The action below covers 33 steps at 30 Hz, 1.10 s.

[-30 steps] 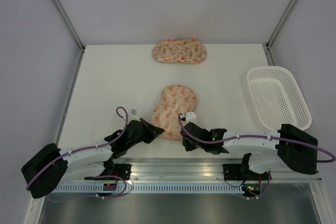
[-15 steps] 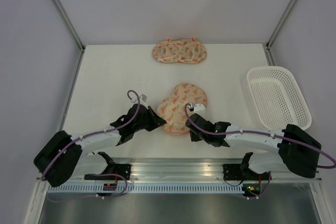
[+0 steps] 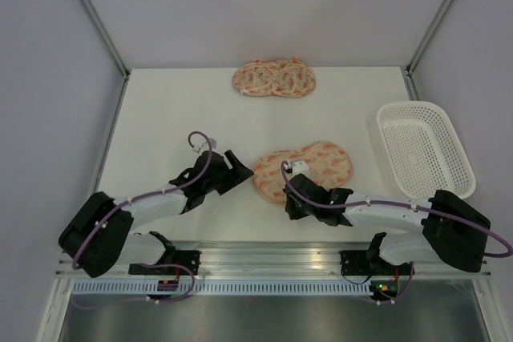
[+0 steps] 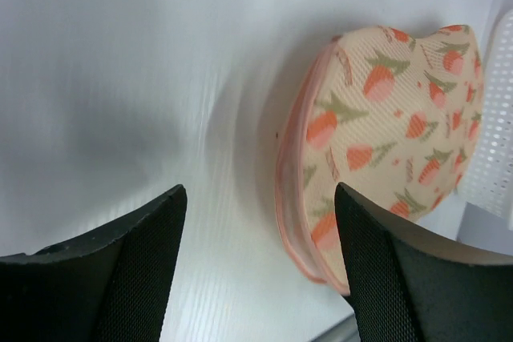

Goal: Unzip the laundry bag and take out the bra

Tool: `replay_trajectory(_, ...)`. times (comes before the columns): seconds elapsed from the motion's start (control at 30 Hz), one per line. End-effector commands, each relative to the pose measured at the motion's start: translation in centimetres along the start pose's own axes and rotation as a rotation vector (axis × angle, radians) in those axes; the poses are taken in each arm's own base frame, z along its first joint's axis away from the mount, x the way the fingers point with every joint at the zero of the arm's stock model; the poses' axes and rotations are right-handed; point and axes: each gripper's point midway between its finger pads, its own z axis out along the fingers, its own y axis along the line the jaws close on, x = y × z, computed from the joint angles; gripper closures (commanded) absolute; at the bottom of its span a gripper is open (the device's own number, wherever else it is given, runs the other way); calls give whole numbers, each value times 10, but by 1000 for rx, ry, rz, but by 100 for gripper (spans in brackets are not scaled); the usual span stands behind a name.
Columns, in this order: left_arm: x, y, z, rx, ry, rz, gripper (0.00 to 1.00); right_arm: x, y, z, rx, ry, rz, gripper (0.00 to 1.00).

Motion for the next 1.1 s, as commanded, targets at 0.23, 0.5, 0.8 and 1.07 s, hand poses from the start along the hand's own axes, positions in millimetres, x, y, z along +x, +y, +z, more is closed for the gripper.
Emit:
replay_trajectory(0.23,35,-15,-43,154,-10,-223,20,-26,94,-11,-471,-69,-50,100)
replay_trajectory(0.5,44,-25,-32,156,14,-272,24,-28,113,-6,-549,-48,-25,100)
replay_trajectory(0.8,37,-28,-34,194,-34,-294,98,-23,105,-6,-519,-36,-34,99)
replay_trajectory(1.07,4,-2,-50,107,-168,-234,98,3,28,0,-131,52,-52,100)
